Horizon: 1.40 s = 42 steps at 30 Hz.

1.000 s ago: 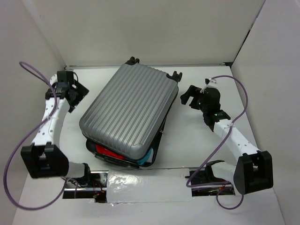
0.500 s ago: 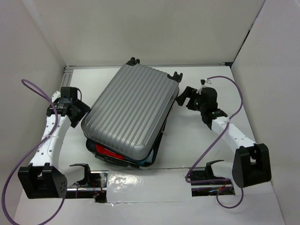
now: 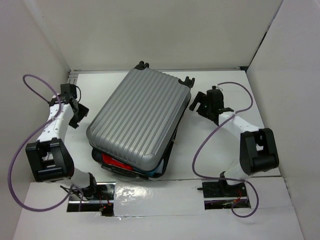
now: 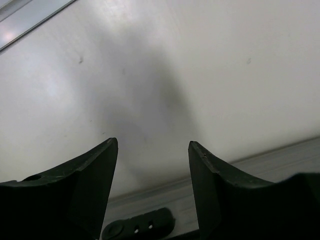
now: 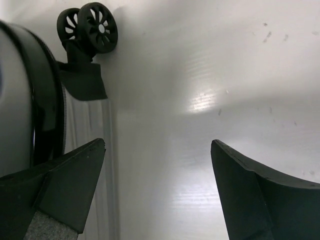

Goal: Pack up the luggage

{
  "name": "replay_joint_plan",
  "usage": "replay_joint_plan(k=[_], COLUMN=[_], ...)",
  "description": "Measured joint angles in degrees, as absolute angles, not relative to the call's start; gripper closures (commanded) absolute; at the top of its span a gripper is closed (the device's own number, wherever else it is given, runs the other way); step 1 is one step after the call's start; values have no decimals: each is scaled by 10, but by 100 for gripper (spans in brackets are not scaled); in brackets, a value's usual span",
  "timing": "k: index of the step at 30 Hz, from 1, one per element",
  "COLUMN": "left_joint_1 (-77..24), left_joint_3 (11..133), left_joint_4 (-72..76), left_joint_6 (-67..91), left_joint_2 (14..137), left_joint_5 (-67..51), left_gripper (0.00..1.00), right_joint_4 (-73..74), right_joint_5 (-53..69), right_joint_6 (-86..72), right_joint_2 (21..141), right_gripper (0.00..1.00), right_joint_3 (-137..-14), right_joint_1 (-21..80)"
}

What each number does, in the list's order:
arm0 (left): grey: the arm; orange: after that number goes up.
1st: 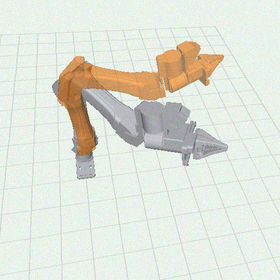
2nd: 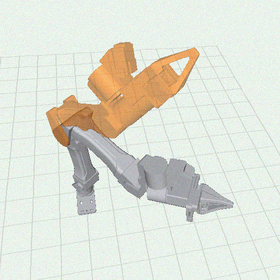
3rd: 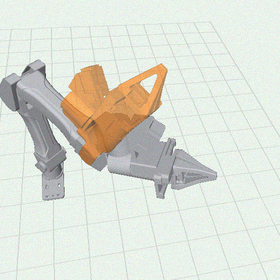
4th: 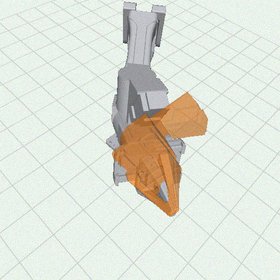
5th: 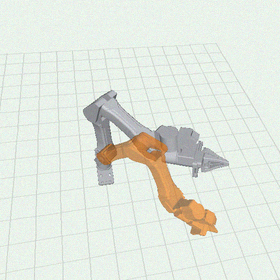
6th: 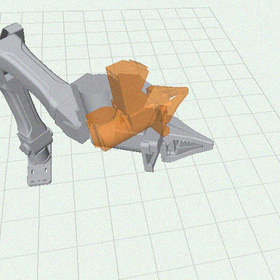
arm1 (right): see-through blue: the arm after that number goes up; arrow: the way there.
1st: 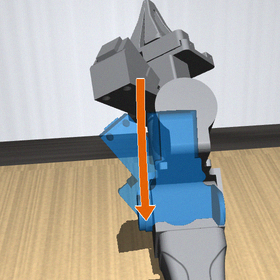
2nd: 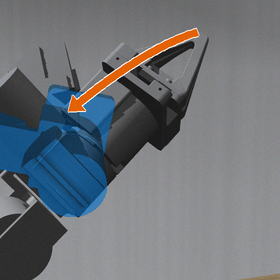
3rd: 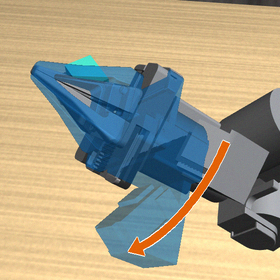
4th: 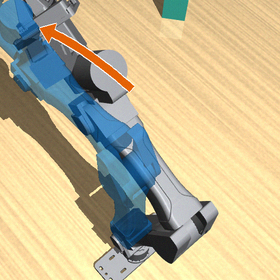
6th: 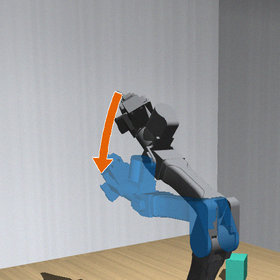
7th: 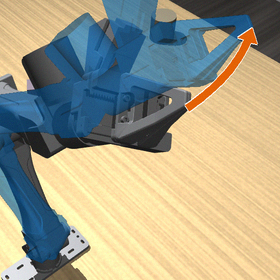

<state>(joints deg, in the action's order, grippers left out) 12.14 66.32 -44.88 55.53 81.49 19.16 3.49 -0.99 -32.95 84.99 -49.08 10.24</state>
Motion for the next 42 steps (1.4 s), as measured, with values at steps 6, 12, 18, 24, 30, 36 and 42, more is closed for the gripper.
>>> replay_joint_plan(k=[6, 12, 18, 24, 30, 36, 42], left_joint_1=[105, 53, 21, -3, -33, -74, -101], left_joint_3=[709, 767, 802, 870, 1029, 1186, 1317], left_joint_4=[-384, -352, -322, -313, -327, -327, -308], left_joint_6=[511, 470, 428, 387, 333, 312, 301], left_joint_2=[926, 1026, 1078, 1129, 1231, 1343, 1432], left_joint_5=[153, 138, 112, 102, 87, 43, -7], left_gripper=[29, 31, 32, 32, 32, 32, 28], right_joint_4=[38, 26, 3, 8, 26, 55, 106], right_joint_5=[-9, 3, 12, 7, -20, -29, -92], right_joint_6=[-313, -285, -268, -262, -271, -291, -332], right_joint_2=[932, 1007, 1023, 1024, 1006, 965, 942], right_gripper=[8, 10, 10, 10, 8, 7, 7], right_joint_3=[-578, -654, -661, -663, -652, -612, -610], right_joint_1=[115, 141, 147, 147, 139, 101, 76])
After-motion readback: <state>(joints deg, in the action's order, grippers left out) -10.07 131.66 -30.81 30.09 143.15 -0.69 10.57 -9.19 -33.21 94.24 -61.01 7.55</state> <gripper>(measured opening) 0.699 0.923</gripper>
